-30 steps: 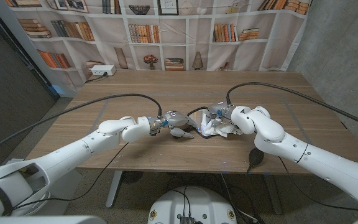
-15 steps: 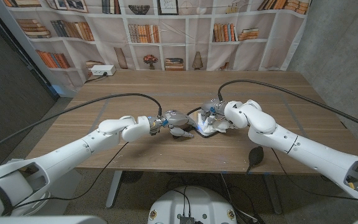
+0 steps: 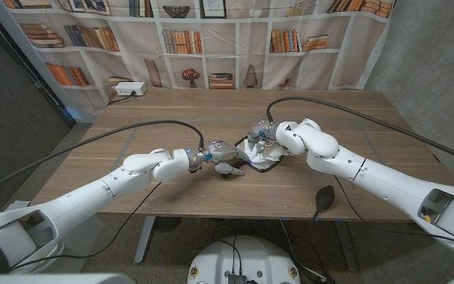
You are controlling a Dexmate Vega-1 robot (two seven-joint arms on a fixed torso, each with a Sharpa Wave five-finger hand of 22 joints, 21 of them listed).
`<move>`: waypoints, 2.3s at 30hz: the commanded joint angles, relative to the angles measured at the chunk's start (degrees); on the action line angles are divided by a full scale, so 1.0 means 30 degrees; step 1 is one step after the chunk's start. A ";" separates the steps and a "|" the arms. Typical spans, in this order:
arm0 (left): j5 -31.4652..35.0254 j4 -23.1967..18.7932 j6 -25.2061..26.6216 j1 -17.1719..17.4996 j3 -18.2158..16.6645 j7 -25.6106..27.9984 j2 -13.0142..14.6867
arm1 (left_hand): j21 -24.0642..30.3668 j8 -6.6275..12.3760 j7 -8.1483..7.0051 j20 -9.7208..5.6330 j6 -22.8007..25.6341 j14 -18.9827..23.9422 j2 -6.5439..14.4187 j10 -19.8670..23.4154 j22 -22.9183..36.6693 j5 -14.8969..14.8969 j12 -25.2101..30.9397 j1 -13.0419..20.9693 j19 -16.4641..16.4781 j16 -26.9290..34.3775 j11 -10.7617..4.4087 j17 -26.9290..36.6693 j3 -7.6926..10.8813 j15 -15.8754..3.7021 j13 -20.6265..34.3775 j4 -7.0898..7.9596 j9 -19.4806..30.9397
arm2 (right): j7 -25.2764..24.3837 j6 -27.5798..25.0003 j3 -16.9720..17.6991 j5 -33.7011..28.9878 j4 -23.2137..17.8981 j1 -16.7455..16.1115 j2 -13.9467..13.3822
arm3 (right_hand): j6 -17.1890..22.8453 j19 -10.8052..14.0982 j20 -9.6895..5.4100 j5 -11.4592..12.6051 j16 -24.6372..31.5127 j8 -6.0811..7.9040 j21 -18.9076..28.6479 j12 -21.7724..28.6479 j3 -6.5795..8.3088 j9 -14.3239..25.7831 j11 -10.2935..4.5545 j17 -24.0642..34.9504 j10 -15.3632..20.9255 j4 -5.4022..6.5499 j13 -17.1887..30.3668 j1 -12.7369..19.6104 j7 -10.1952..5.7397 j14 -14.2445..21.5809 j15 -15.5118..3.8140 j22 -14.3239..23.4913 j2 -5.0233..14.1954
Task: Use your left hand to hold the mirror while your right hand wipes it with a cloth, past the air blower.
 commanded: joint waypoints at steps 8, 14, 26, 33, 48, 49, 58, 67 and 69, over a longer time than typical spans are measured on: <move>-0.0093 -0.0012 -0.0069 0.0270 -0.0137 0.0036 0.0136 | 0.0018 0.0105 0.0055 -0.0558 0.0064 -0.0019 -0.0013 0.0158 0.0010 -0.0095 0.0090 -0.0003 -0.0058 0.0117 -0.0060 0.0069 0.0192 -0.1557 0.0083 0.0011 0.0045 | -0.0544 -0.1187 0.0263 -0.1079 0.0566 0.0662 0.0252 | 0.0170 -0.0104 -0.2840 0.0170 -0.0037 0.0117 0.0213 0.0108 0.0171 0.0122 -0.0604 0.0062 0.0590 0.0153 0.0109 0.0106 0.0095 0.0172 -0.0711 0.0013 0.0162; -0.0087 0.0127 -0.0134 0.0231 -0.0146 0.0116 0.0112 | 0.0017 0.0110 0.0055 -0.0565 0.0066 -0.0037 -0.0022 0.0191 0.0010 -0.0097 0.0105 -0.0004 -0.0066 0.0114 -0.0041 0.0069 0.0208 -0.1559 0.0083 -0.0002 0.0045 | -0.0282 -0.1268 0.0235 -0.0495 0.0318 0.0127 -0.0019 | 0.0180 -0.0111 -0.2835 0.0167 -0.0049 0.0117 0.0251 0.0087 0.0186 0.0132 -0.0592 0.0071 0.0623 0.0156 0.0090 0.0091 0.0080 0.0183 -0.0705 -0.0012 0.0157; -0.0049 0.0484 -0.0386 -0.0088 -0.0074 0.0196 -0.0026 | 0.0010 0.0107 0.0091 -0.0552 0.0039 -0.0062 -0.0020 0.0124 0.0010 -0.0098 0.0087 -0.0017 -0.0098 0.0113 -0.0047 0.0071 0.0242 -0.1556 0.0083 -0.0012 0.0045 | 0.0316 -0.1317 -0.0085 0.0432 -0.0458 -0.0924 -0.0336 | 0.0217 -0.0137 -0.2844 0.0166 -0.0076 0.0114 0.0323 0.0061 0.0236 0.0140 -0.0576 0.0088 0.0635 0.0146 0.0121 0.0087 0.0083 0.0203 -0.0698 -0.0067 0.0153; -0.0056 0.0681 -0.0422 -0.0188 -0.0029 0.0316 -0.0137 | 0.0009 0.0101 0.0107 -0.0542 0.0009 -0.0094 -0.0009 0.0079 0.0011 -0.0095 0.0075 -0.0027 -0.0110 0.0108 -0.0048 0.0072 0.0266 -0.1521 0.0083 -0.0014 0.0045 | 0.0867 -0.1438 0.0267 0.0726 -0.2135 -0.1797 -0.1274 | 0.0205 -0.0156 -0.2846 0.0167 -0.0101 0.0090 0.0351 0.0039 0.0256 0.0130 -0.0571 0.0094 0.0616 0.0153 0.0145 0.0055 0.0080 0.0193 -0.0681 -0.0101 0.0138; -0.0006 0.1473 -0.1051 -0.0823 0.0335 0.0583 -0.0533 | 0.0006 0.0097 0.0099 -0.0555 -0.0025 -0.0137 -0.0001 0.0072 0.0012 -0.0088 0.0085 -0.0039 -0.0136 0.0105 -0.0002 0.0073 0.0306 -0.1543 0.0083 -0.0024 0.0044 | 0.1155 -0.2455 0.1171 0.0698 -0.3279 -0.3025 -0.1852 | 0.0221 -0.0204 -0.2837 0.0179 -0.0145 0.0073 0.0414 -0.0004 0.0325 0.0133 -0.0583 0.0111 0.0596 0.0130 0.0180 0.0076 0.0076 0.0182 -0.0706 -0.0152 0.0135; 0.0024 0.1451 -0.1074 -0.0859 0.0350 0.0560 -0.0523 | 0.0003 0.0098 0.0107 -0.0547 -0.0025 -0.0147 -0.0002 0.0080 0.0012 -0.0088 0.0089 -0.0040 -0.0144 0.0102 -0.0008 0.0073 0.0309 -0.1549 0.0083 -0.0025 0.0044 | 0.1157 -0.2472 0.1137 0.0606 -0.3172 -0.2955 -0.1781 | 0.0223 -0.0207 -0.2825 0.0178 -0.0147 0.0069 0.0426 -0.0006 0.0322 0.0130 -0.0569 0.0114 0.0617 0.0145 0.0173 0.0051 0.0073 0.0184 -0.0699 -0.0154 0.0133; 0.0265 0.1332 -0.1277 -0.0937 0.0371 0.0768 -0.0395 | 0.0008 0.0111 0.0101 -0.0543 -0.0010 -0.0136 -0.0020 0.0081 0.0011 -0.0089 0.0094 -0.0053 -0.0146 0.0115 -0.0050 0.0072 0.0326 -0.1564 0.0083 -0.0037 0.0044 | 0.0934 -0.2915 0.1108 -0.0017 -0.2840 -0.2842 -0.1492 | 0.0222 -0.0232 -0.2836 0.0181 -0.0161 0.0060 0.0466 -0.0023 0.0351 0.0139 -0.0571 0.0129 0.0640 0.0138 0.0184 0.0044 0.0044 0.0194 -0.0702 -0.0176 0.0119; 0.0338 0.0822 -0.1021 -0.0743 0.0171 0.0736 -0.0206 | 0.0008 0.0124 0.0084 -0.0544 0.0013 -0.0172 -0.0040 0.0073 0.0011 -0.0093 0.0096 -0.0064 -0.0154 0.0106 -0.0026 0.0071 0.0341 -0.1559 0.0083 -0.0049 0.0043 | 0.0561 -0.2792 0.1188 -0.0214 -0.2547 -0.2515 -0.1375 | 0.0212 -0.0253 -0.2830 0.0178 -0.0190 0.0056 0.0517 -0.0060 0.0381 0.0167 -0.0602 0.0145 0.0642 0.0140 0.0189 0.0020 0.0064 0.0183 -0.0711 -0.0199 0.0102; 0.0348 0.0596 -0.0837 -0.0621 0.0073 0.0715 -0.0117 | 0.0004 0.0123 0.0080 -0.0543 0.0009 -0.0174 -0.0043 0.0083 0.0011 -0.0094 0.0101 -0.0065 -0.0166 0.0107 -0.0062 0.0071 0.0344 -0.1557 0.0083 -0.0051 0.0043 | 0.0515 -0.2706 0.1185 -0.0224 -0.2504 -0.2452 -0.1374 | 0.0221 -0.0254 -0.2831 0.0177 -0.0192 0.0063 0.0526 -0.0069 0.0386 0.0176 -0.0609 0.0147 0.0622 0.0143 0.0197 0.0013 0.0060 0.0187 -0.0706 -0.0202 0.0104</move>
